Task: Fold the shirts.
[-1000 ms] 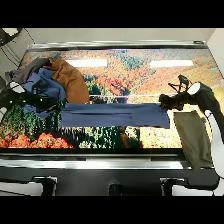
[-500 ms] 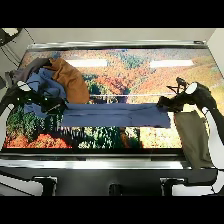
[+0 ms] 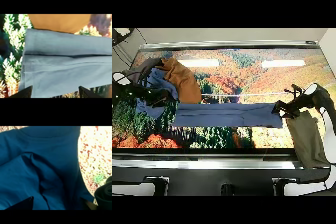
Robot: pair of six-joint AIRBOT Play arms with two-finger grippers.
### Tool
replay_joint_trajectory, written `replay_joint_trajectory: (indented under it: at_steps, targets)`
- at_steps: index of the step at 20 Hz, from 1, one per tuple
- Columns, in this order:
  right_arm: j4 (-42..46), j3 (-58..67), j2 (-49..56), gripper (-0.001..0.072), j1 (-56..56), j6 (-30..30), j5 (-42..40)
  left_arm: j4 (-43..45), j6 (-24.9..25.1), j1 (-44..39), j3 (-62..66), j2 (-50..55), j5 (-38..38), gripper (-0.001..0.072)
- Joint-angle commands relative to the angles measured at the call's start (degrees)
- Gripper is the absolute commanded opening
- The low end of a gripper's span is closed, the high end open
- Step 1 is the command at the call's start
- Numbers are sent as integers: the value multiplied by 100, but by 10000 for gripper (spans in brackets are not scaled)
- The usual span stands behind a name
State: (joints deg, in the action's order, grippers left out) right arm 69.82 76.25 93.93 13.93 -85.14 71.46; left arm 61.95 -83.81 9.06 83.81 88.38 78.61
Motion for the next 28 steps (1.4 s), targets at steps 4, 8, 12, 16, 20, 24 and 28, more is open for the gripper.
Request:
replay_joint_trajectory:
  at_steps: [4, 8, 12, 16, 20, 24, 28]
  targets:
    - [-129, 7, 243, 719, 28, 35, 26, -9, 46, -319, 9, -444, -20, 674]
    - [-173, 7, 295, 717, 26, 31, -92, -9, 46, -669, 9, -498, -24, 673]
    - [-168, 7, 363, 555, -107, -125, -96, -11, 22, -1062, 9, -498, -232, 673]
    - [-341, 9, 302, 42, -271, -267, -243, -11, 22, -1532, 7, -496, -254, 671]
    - [-560, 9, -352, 38, -271, -181, -190, -15, 20, -2295, -83, -457, -745, 322]
    - [-973, 9, -1340, 38, -271, -179, 219, -282, -245, -3394, -378, -199, -1790, 22]
    - [-1027, 9, -2398, 38, -271, -186, 667, -575, -772, -4037, -372, 402, -2406, 22]
